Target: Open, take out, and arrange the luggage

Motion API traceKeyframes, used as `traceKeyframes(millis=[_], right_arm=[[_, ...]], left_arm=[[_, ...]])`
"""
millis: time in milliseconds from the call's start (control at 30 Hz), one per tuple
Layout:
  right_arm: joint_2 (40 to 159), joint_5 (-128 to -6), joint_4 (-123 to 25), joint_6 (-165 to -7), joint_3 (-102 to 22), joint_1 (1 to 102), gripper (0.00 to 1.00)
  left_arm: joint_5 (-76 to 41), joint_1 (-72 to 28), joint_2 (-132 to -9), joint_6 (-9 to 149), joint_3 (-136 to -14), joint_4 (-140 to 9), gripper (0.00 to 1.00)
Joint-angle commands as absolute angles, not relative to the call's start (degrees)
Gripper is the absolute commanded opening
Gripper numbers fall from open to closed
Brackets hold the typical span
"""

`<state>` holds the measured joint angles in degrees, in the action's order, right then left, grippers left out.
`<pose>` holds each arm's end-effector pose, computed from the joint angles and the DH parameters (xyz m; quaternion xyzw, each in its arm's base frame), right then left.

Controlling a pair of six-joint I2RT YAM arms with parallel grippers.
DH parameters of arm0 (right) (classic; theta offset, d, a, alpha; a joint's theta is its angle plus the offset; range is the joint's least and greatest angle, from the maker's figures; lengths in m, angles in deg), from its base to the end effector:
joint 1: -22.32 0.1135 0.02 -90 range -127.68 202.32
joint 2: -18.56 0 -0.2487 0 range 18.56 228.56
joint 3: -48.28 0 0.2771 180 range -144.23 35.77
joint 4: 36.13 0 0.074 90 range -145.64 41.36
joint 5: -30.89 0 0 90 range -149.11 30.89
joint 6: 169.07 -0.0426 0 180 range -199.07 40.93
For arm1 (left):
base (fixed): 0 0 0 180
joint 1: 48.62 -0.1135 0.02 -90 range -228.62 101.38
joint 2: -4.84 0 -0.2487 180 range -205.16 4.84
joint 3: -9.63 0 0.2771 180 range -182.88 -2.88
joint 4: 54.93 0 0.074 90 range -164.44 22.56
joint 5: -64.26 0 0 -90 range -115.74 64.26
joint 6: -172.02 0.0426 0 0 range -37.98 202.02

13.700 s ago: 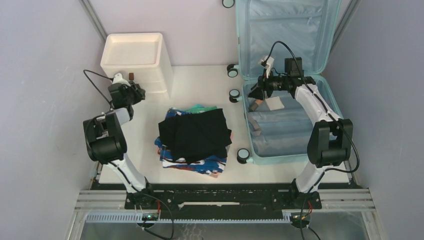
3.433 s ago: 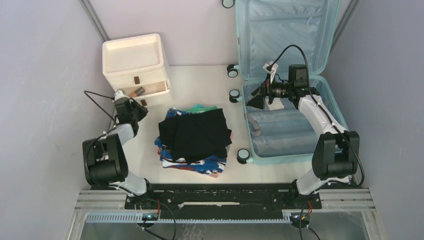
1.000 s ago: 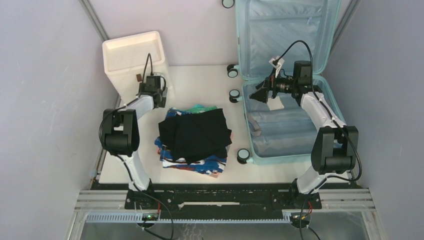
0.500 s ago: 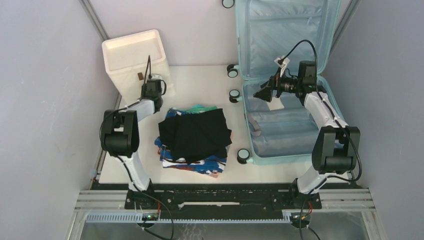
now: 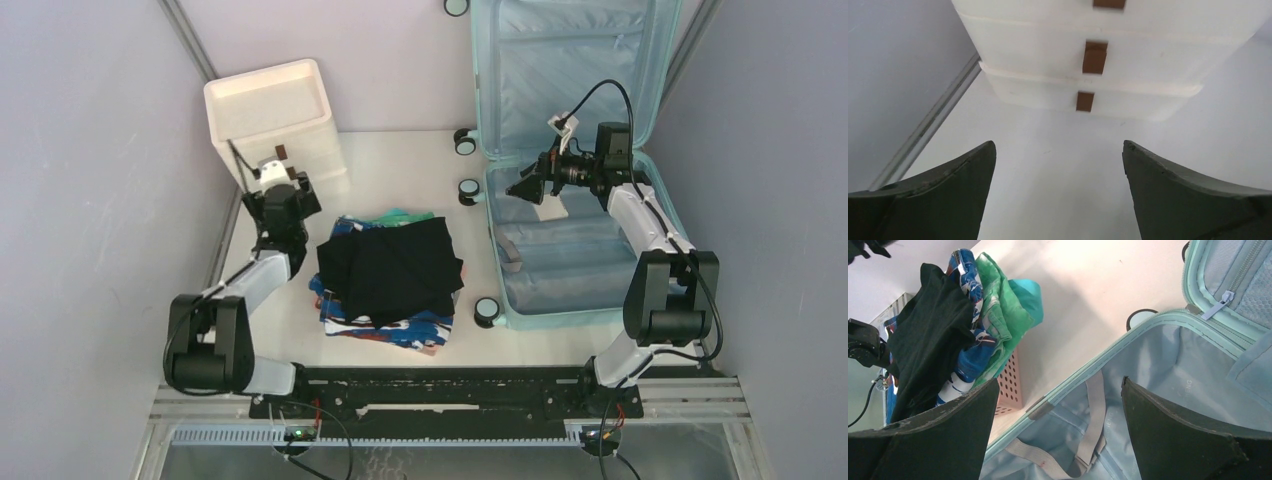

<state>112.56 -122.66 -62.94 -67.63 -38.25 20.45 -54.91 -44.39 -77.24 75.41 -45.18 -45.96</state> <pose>0.3900 0.0254 0.2732 -0.3079 0.7284 0.4164 0.4485 0.3382 -0.0042 0.1979 -0.1637 0.7812 0.1497 0.5835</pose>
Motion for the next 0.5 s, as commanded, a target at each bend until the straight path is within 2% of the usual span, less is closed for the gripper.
traceKeyframes(millis=[0,67,233,467], right_arm=[[112.87,-123.73,-61.01,-67.0,-40.64,20.1,1.0],[112.95,-123.8,-60.73,-67.23,-40.61,20.12,1.0],[112.9,-123.97,-61.06,-66.89,-40.65,19.89,1.0],[113.04,-124.35,-61.35,-66.67,-40.61,19.34,1.0]], left_arm=[[-41.49,-50.24,-68.43,60.56,-42.51,-41.23,0.98],[-32.22,-54.65,-67.77,52.49,-39.2,-35.36,0.89],[-26.35,-58.14,-72.29,34.46,-30.76,-19.22,0.83],[-16.94,-62.46,-91.71,15.31,-32.91,3.16,0.65]])
